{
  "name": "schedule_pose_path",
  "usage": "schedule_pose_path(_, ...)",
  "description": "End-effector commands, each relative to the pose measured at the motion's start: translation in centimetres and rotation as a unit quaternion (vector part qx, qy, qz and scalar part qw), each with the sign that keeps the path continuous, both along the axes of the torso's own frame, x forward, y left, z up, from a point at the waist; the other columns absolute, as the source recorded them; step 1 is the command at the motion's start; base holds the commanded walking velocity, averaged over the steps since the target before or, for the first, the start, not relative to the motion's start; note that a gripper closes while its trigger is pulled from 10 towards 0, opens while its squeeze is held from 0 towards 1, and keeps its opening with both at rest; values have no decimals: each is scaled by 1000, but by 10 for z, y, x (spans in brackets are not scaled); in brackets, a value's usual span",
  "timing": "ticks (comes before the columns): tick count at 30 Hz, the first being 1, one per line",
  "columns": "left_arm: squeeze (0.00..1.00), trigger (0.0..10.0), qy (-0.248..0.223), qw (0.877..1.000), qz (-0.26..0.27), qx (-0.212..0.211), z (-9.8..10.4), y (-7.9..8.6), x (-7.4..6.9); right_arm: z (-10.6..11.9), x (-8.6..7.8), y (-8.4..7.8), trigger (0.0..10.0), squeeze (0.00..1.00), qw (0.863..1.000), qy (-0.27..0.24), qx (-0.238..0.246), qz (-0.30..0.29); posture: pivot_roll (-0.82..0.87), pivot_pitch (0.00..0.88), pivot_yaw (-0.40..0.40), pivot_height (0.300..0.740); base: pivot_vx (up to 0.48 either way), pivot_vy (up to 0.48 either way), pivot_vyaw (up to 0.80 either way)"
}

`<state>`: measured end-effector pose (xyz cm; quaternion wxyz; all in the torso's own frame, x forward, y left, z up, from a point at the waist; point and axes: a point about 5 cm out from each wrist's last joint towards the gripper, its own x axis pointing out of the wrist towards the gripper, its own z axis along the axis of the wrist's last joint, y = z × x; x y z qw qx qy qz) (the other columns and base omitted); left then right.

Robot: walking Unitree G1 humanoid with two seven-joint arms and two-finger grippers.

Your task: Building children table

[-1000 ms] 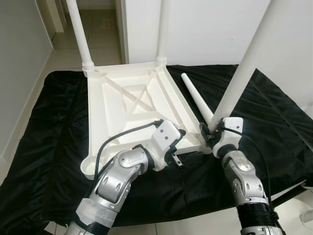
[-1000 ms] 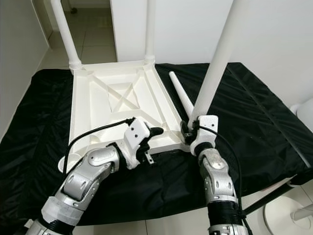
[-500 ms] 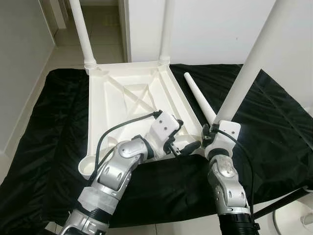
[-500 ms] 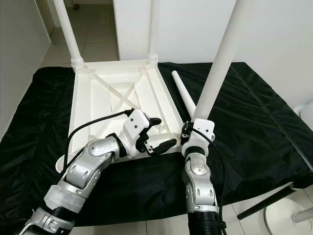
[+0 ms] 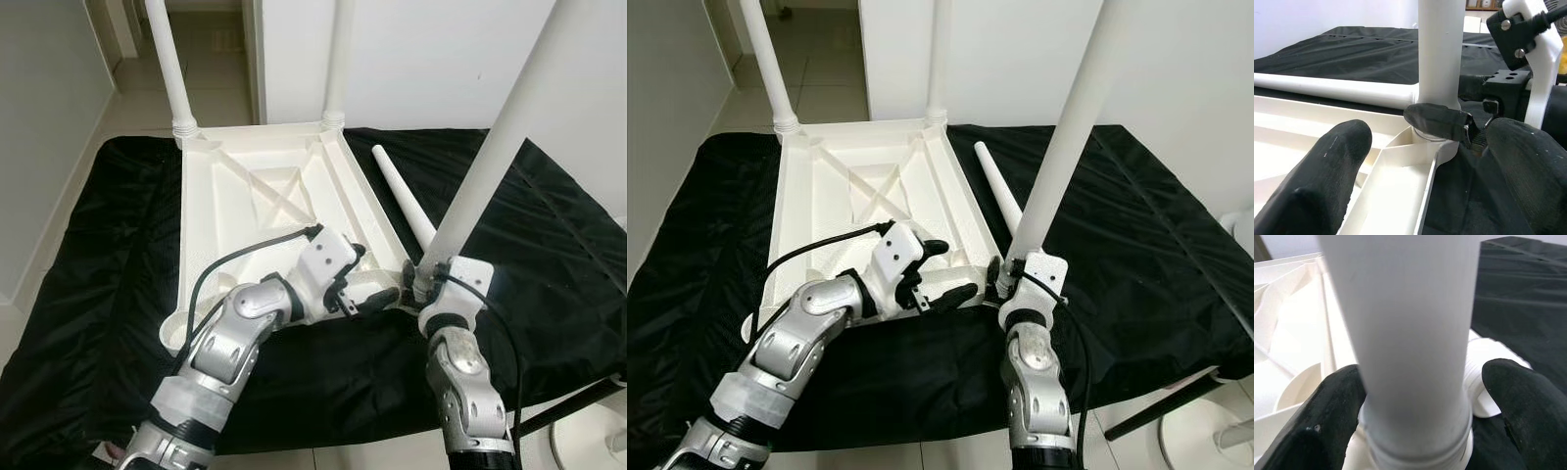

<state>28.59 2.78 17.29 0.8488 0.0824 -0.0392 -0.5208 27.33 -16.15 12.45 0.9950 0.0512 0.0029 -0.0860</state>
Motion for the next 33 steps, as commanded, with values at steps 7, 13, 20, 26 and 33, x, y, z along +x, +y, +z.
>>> schedule_pose_path(7, 0, 10000, -5, 1000, 30, -6, -2, 1, 2, 0, -4, -1, 10000, 231, 997, -10, 2, 76, -100, 0, 3, 740, 0, 0, 0)
schedule_pose_path(13, 0, 10000, 0, 1000, 24, -7, -4, -2, -1, 0, -2, 1, 10000, 0, 989, -21, -1, 148, -113, 0, 15, 740, 0, 0, 0)
schedule_pose_path(20, 0, 10000, -16, 1000, 10, 6, -9, -5, -3, 3, 6, -13, 10000, 0, 981, -30, -30, 188, -107, 0, 6, 740, 0, 0, 0)
schedule_pose_path(26, 0, 10000, -12, 1000, 3, -3, -4, -7, -3, 8, 15, -26, 10000, 0, 972, -36, -58, 227, -96, 0, 21, 740, 0, 0, 0)
schedule_pose_path(33, 0, 10000, 2, 1000, -14, 8, -8, -8, -5, 8, 24, -30, 10000, 0, 955, -28, -84, 282, -94, 0, 38, 740, 0, 0, 0)
